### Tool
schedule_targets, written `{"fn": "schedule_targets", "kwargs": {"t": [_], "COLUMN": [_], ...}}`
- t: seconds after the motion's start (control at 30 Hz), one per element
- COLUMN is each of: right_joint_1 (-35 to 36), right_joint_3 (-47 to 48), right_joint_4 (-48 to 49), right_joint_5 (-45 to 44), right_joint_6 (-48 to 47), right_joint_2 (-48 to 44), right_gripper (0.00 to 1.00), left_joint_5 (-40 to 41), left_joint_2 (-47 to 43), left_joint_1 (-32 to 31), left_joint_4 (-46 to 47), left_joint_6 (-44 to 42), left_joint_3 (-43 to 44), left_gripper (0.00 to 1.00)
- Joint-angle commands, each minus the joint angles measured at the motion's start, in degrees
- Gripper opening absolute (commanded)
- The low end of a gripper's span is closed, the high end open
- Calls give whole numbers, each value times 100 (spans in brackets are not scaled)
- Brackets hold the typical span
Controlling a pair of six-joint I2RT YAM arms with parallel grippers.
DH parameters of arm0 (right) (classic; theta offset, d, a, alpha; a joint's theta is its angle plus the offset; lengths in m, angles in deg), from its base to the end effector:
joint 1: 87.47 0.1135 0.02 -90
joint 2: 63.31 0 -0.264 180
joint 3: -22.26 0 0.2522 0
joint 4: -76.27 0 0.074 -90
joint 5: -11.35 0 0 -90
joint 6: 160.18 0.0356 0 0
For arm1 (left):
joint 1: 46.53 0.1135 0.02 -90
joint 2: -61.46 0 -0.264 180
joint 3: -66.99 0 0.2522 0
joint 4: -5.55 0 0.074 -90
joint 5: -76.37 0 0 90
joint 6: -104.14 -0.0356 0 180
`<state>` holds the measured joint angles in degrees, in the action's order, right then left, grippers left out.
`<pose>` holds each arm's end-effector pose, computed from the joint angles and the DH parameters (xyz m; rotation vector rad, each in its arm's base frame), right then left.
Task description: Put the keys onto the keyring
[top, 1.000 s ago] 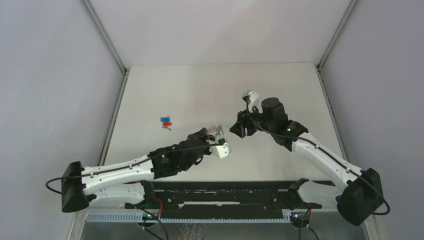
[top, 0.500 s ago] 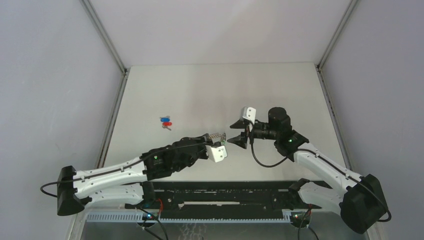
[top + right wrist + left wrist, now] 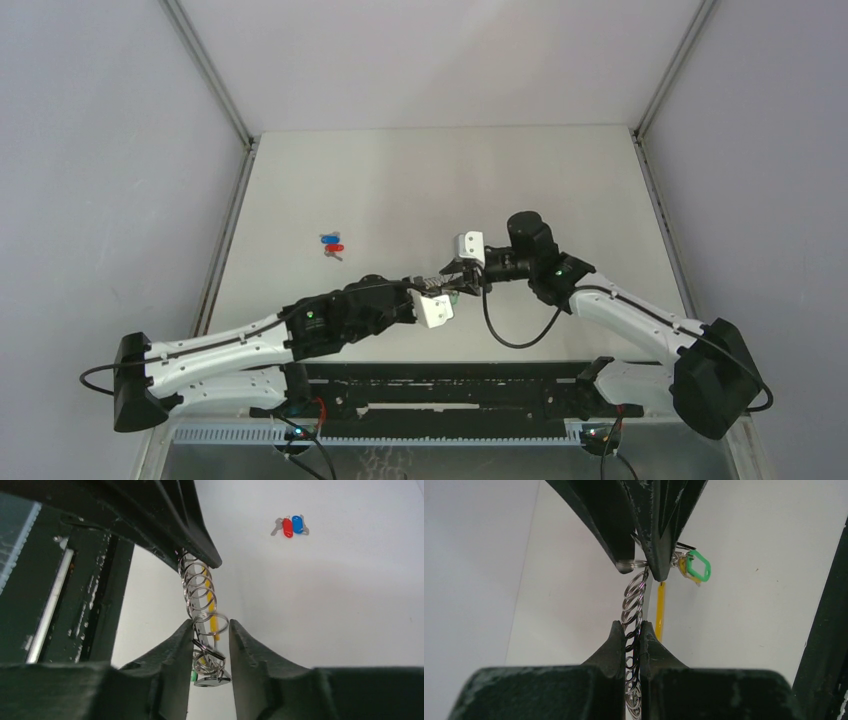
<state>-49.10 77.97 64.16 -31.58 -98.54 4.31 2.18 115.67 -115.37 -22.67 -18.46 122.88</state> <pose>0.1845 0.1793 0.2656 -1.4826 1.2819 0.9251 0.0865 -0.1966 0.2867 1.4465 1.4061 -0.1213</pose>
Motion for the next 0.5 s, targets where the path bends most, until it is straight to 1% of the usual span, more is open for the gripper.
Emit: {"fn": "schedule_targets", "kwargs": {"t": [0.0, 0.1, 0.13, 0.17, 0.23, 0.3, 0.33, 0.47], "right_joint_1": [63, 95, 104, 113, 131, 156, 166, 187], "right_joint_3": [279, 289, 285, 278, 280, 272, 258, 132], "right_joint_4": [-266, -374, -408, -441, -443, -398, -330, 144], "right_joint_5": [30, 23, 33, 22, -111, -366, -512, -1129], "right_joint_6": [-352, -338, -329, -322, -197, 13, 134, 786], "right_joint_2": [-10, -28, -41, -62, -115, -161, -180, -275], "right_gripper": [24, 7, 2, 0, 0, 0, 0, 0], "left_joint_5": [-105, -143, -123, -81, 75, 288, 360, 547], "left_joint_2": [-104, -145, -154, -167, -179, -209, -236, -440], "left_joint_1": [2, 1, -2, -1, -2, 1, 9, 127], "left_joint_4": [121, 124, 147, 176, 244, 369, 440, 908], "left_joint_6": [198, 264, 282, 300, 349, 446, 490, 951], "left_joint_3": [499, 551, 556, 559, 553, 558, 557, 359], "left_gripper": [0, 1, 3, 5, 12, 24, 28, 41]}}
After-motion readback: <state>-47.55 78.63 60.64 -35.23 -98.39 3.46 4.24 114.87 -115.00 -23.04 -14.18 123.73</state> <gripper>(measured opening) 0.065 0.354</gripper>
